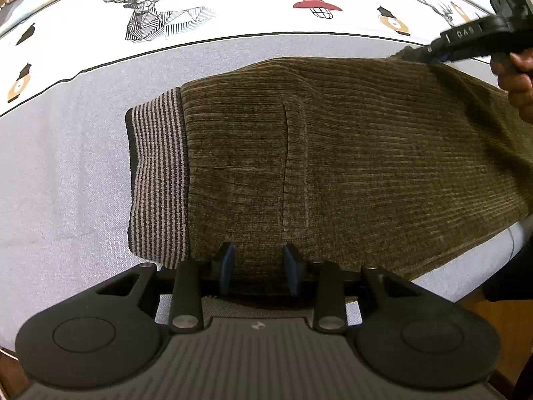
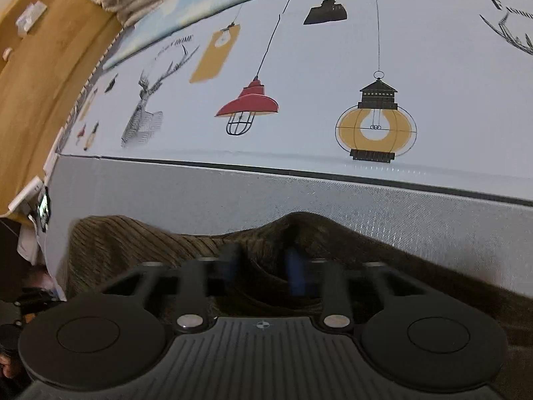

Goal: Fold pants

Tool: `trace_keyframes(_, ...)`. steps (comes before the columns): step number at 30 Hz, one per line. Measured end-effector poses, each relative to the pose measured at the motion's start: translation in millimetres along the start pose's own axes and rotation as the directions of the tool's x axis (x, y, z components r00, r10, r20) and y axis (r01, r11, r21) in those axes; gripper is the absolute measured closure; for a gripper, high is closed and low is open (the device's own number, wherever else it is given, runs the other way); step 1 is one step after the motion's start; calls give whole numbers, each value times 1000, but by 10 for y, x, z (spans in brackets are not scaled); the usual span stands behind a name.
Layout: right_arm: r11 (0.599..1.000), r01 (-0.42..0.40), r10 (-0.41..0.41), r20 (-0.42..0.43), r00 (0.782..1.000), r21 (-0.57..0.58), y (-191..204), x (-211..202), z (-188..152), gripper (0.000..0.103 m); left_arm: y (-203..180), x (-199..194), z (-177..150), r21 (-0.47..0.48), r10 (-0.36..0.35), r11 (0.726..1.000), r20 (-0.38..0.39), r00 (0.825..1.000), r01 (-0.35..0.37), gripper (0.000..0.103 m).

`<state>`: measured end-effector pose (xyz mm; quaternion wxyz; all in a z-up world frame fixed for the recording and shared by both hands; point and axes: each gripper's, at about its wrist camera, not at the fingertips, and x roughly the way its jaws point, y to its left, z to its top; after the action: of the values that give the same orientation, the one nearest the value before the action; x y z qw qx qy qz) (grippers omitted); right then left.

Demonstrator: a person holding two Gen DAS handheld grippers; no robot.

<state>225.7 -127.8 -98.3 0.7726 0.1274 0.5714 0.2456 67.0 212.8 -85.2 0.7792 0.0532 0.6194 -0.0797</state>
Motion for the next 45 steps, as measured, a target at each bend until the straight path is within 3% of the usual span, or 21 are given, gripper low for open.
trace_keyframes(4, 999, -31, 35, 127, 991, -30, 104, -212, 173, 94, 8, -7, -11, 4, 2, 1000, 0, 1000, -2, 66)
trace_keyframes(6, 998, 21, -11, 150, 989, -63, 167, -167, 176, 94, 10, -9, -18, 9, 6, 1000, 0, 1000, -6, 66)
trace_keyframes(8, 980, 145, -123, 164, 979, -133, 284, -39, 137, 93, 15, -12, -27, 7, 5, 1000, -4, 1000, -5, 66)
trace_keyframes(9, 953, 247, -211, 202, 956, -176, 349, -16, 104, 94, 16, -17, -30, 3, 8, 1000, -7, 1000, -8, 66)
trace_keyframes(11, 884, 438, -382, 283, 880, -166, 379, -46, 95, 93, 4, -24, -31, 1, 17, 1000, -11, 1000, -17, 66)
trace_keyframes(12, 880, 458, -409, 293, 864, -125, 331, -93, 107, 93, -16, -31, -22, 1, 24, 1000, -12, 1000, -24, 65)
trace_keyframes(15, 889, 458, -425, 335, 841, -22, 142, -381, 104, 93, -38, -93, 1, -13, 23, 1000, -5, 1000, -23, 58)
trace_keyframes(19, 901, 431, -413, 396, 820, 45, -71, -840, 19, 92, -69, -293, 65, -55, 3, 999, 71, 997, 1, 58)
trace_keyframes(22, 908, 403, -411, 429, 805, 112, -319, -1193, -79, 82, -97, -435, 159, -102, 5, 995, 142, 990, 10, 58)
trace_keyframes(24, 902, 398, -428, 448, 785, 165, -512, -1427, -164, 75, -153, -499, 240, -119, 22, 993, 175, 984, -1, 58)
trace_keyframes(28, 869, 372, -491, 476, 729, 327, -1075, -1973, -427, 72, -319, -578, 396, -151, 59, 988, 214, 975, -27, 58)
trace_keyframes(31, 805, 328, -569, 485, 664, 495, -1583, -2411, -715, 71, -405, -628, 510, -189, 69, 982, 243, 968, -22, 58)
trace_keyframes(34, 700, 256, -657, 460, 597, 667, -2124, -2835, -1103, 71, -475, -673, 620, -236, 78, 972, 259, 963, -16, 58)
trace_keyframes(39, 525, 196, -771, 366, 521, 828, -2838, -3232, -1734, 70, -642, -686, 837, -256, 98, 966, 280, 955, -24, 58)
trace_keyframes(41, 476, 187, -789, 322, 524, 860, -3101, -3272, -1937, 68, -709, -674, 915, -260, 98, 965, 287, 953, -21, 58)
trace_keyframes(42, 459, 183, -788, 304, 535, 869, -3221, -3260, -1999, 64, -727, -661, 941, -262, 95, 965, 287, 953, -18, 58)
trace_keyframes(45, 453, 177, -767, 280, 577, 874, -3462, -3198, -2068, 60, -781, -600, 1032, -268, 98, 963, 276, 956, -22, 58)
